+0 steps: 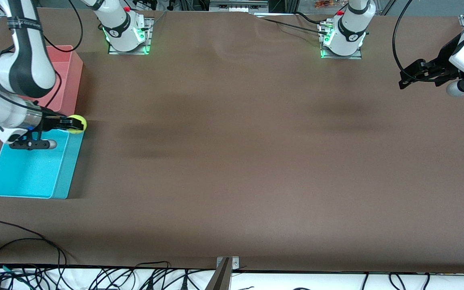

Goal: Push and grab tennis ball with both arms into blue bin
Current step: 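Carry the ball with the right gripper over the blue bin, then open the right gripper to drop the ball into the blue bin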

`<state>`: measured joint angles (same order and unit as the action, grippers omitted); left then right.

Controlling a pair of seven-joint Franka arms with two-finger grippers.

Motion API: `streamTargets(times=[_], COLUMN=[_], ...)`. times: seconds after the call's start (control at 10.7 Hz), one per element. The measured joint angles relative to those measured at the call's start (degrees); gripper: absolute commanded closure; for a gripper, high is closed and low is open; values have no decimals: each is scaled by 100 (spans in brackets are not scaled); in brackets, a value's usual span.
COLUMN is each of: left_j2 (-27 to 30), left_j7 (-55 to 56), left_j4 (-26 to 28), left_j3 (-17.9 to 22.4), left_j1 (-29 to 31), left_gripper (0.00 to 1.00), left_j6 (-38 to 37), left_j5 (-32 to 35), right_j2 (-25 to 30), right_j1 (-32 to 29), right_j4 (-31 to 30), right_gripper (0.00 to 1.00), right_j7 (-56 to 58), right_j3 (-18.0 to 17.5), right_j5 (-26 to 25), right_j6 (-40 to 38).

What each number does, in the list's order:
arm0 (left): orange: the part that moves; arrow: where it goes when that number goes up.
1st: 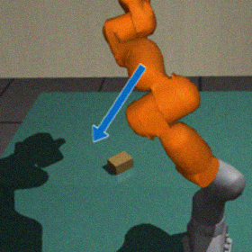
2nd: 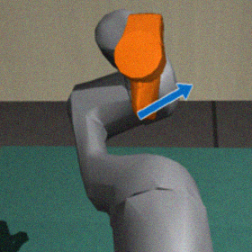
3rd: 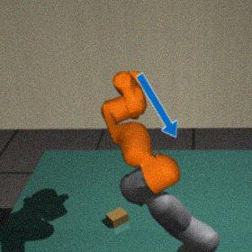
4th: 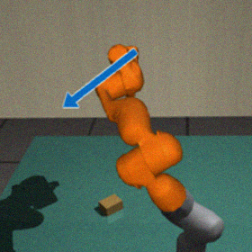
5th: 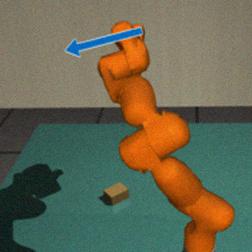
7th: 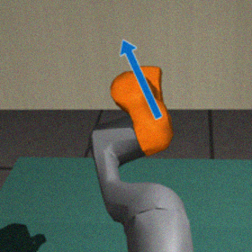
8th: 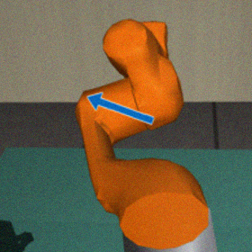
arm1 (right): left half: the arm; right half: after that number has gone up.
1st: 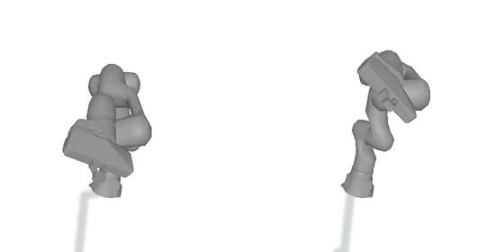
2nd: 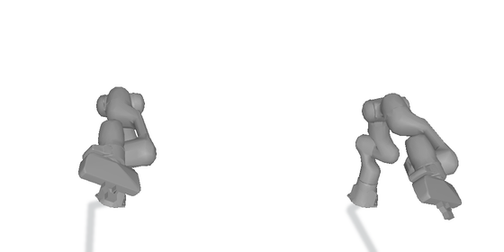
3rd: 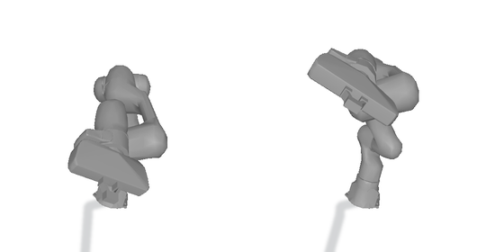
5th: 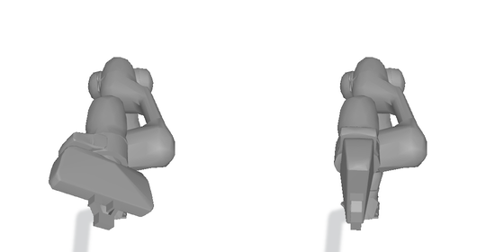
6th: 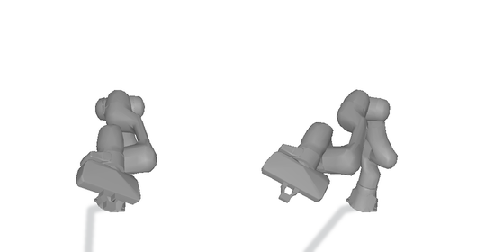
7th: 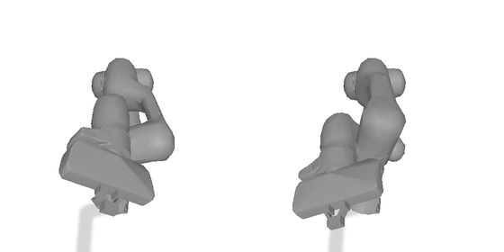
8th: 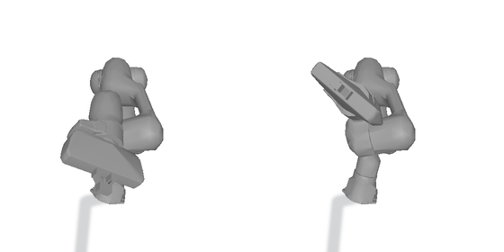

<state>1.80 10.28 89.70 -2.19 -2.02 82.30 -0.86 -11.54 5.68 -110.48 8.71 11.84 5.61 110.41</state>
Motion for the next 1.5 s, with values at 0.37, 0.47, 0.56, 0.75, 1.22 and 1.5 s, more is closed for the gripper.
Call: streamTargets(times=[0.37, 0.47, 0.56, 0.75, 1.22, 1.5], left_j2=[-7, -7, -9, -10, -11, -11], left_j7=[0, 0, 0, 0, 0, 0], left_j4=[-1, -1, -1, -1, -2, -2], left_j3=[3, -1, -5, -5, -14, -14], left_j1=[13, 8, 6, 3, -21, -22], left_gripper=[0, 0, 0, 0, 0, 0], left_j6=[-4, -4, -5, -5, -5, -5], left_j5=[0, 0, 0, 0, 0, 0], right_j2=[-599, -838, -1029, -1261, -1359, -1358], right_j1=[-711, -875, -960, -993, -993, -992], right_j4=[687, 839, 931, 1004, 1069, 1282], right_gripper=[100, 93, 39, 0, 0, 0], right_j7=[1429, 1623, 1722, 1812, 1827, 1827], right_j3=[203, 208, 208, 206, 203, 189], right_j5=[-2, -1, -1, -1, 0, 1], right_j6=[15, 26, 44, 139, 212, 205])
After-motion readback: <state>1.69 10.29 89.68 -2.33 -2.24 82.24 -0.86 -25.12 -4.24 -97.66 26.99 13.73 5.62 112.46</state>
